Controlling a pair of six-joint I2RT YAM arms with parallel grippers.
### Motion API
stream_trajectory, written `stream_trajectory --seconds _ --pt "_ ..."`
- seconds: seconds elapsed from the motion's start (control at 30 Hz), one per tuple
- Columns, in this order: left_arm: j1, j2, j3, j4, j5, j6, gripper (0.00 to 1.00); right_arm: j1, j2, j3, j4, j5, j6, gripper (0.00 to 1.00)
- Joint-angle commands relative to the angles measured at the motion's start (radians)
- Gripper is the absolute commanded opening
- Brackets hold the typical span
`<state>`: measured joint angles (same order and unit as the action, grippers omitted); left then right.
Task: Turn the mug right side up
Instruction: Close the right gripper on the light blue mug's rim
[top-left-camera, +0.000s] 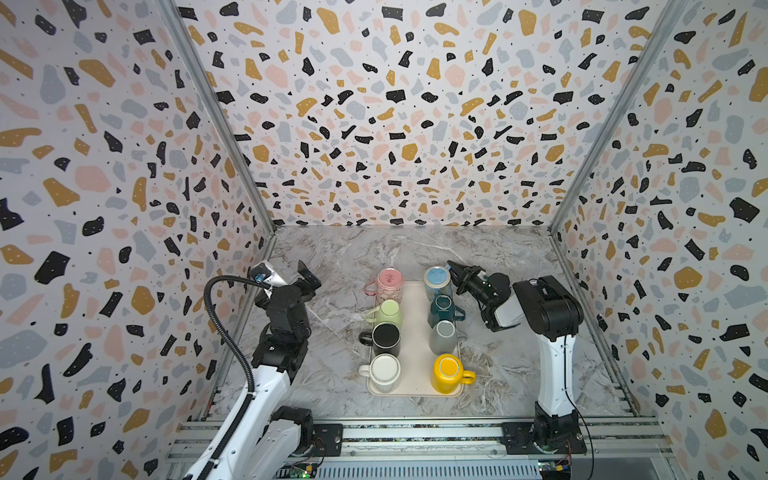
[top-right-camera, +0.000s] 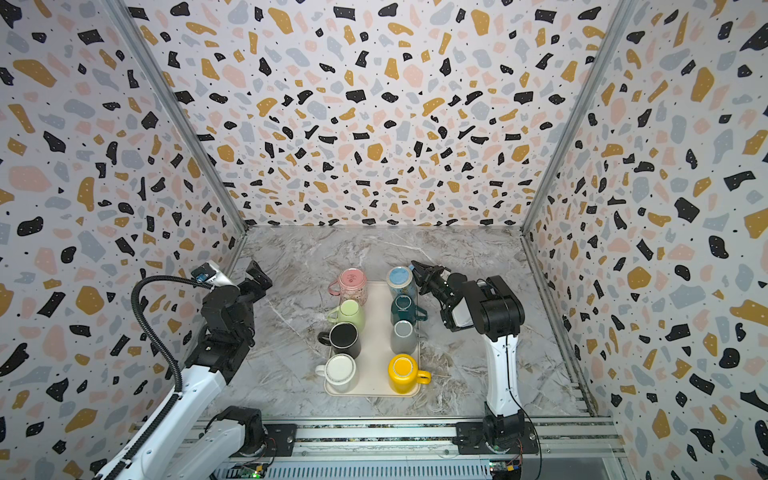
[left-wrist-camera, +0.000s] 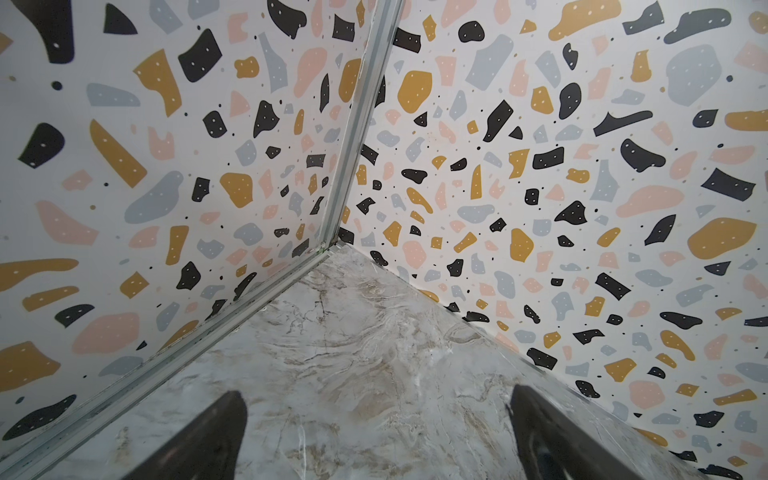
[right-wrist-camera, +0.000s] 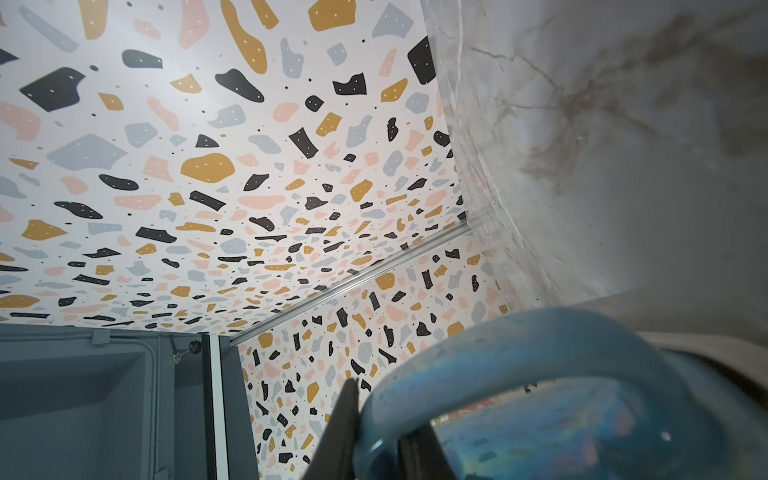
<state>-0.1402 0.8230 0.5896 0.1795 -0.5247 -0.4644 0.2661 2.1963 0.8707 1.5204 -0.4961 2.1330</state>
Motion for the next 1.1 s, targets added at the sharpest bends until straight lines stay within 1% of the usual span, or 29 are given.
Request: stream_trajectory --seconds 0.0,0.43,0.87,1.07 --pt "0.004 -0.022 0.021 0.024 -0.005 0.0 1.0 -0.002 -0.015 0.017 0.084 0.001 0.238 0.0" --pt "0.004 -0.043 0.009 0.023 0.001 -0.007 1.0 0.002 -0.014 0.057 0.148 -0.042 0.186 0.0" --pt "0.004 -0.045 -0.003 0.028 0.014 -0.018 1.0 0.01 -0.038 0.099 0.19 -0.088 0.075 0.0" --pt "0.004 -0.045 -0.003 0.034 0.022 -0.021 1.0 0.012 -0.065 0.131 0.162 -0.12 0.002 0.0"
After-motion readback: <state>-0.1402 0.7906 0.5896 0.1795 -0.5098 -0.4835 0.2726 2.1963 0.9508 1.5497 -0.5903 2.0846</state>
